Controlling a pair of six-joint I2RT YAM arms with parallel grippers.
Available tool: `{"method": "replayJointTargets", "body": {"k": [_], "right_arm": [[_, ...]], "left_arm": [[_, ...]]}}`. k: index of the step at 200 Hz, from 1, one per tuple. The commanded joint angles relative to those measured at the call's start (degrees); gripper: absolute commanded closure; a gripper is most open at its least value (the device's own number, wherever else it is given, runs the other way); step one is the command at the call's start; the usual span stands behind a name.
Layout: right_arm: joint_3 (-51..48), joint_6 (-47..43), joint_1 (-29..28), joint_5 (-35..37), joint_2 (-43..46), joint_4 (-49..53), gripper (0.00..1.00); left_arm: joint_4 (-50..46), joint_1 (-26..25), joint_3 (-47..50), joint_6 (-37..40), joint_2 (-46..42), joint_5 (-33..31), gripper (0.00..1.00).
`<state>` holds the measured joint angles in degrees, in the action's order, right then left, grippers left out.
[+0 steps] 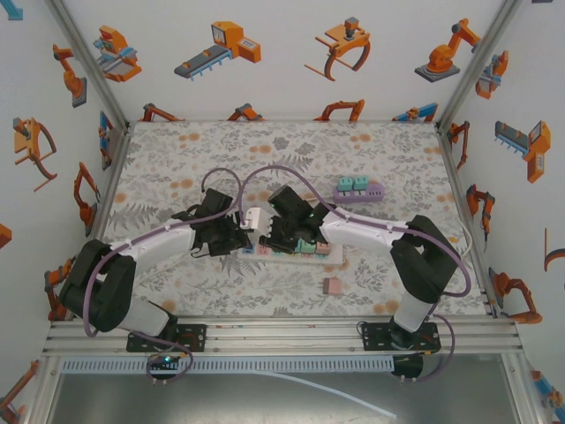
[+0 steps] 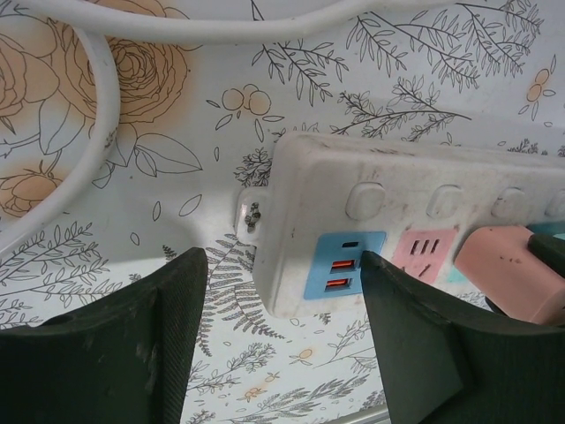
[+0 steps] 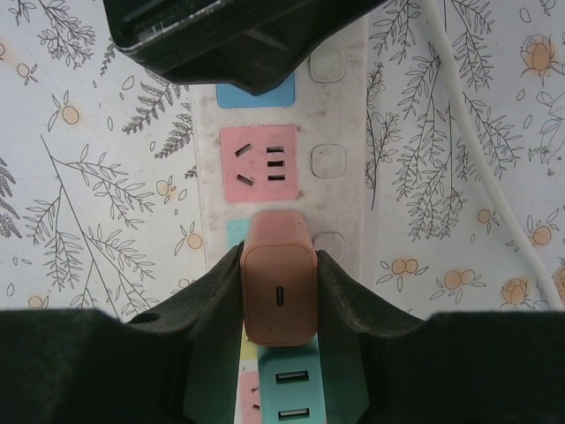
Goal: Pull the plug off the socket
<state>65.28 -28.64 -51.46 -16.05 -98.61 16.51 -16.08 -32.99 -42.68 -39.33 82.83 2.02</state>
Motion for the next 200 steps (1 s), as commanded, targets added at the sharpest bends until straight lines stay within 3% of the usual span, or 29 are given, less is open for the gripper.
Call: {"method": "replayJointTargets", "body": {"k": [1,74,114,151,200], "right_arm": [[3.88,-0.96,0.31,-1.96,1.92,-2.73,0.66],[3.46,-0.38,0.30,-1.98,5.22,-3.42,0.67],[1.51,6.09,0.25,1.14,9.90,-7.84,0.67],[0.16,21.73,0.26,8.12,14.79,-12.42,0.66],[-2.97,51.94,0.22,17.83,24.69,-11.29,0.68]], "left_arm": [[-8.34,-0.49,1.72,0.07,2.52,-7.73,0.35],[-9.85,-0.65,1.28,-0.65,1.60,-8.88,0.35],[-11.14,-0.71,2.16,-1.54,-0.81,-9.31,0.34],[-11.44,-0.74,3.27,-1.89,-3.82,-9.19,0.34],[-12.40,-0.84,2.42,-0.93,-8.13,-8.62,0.33]]}}
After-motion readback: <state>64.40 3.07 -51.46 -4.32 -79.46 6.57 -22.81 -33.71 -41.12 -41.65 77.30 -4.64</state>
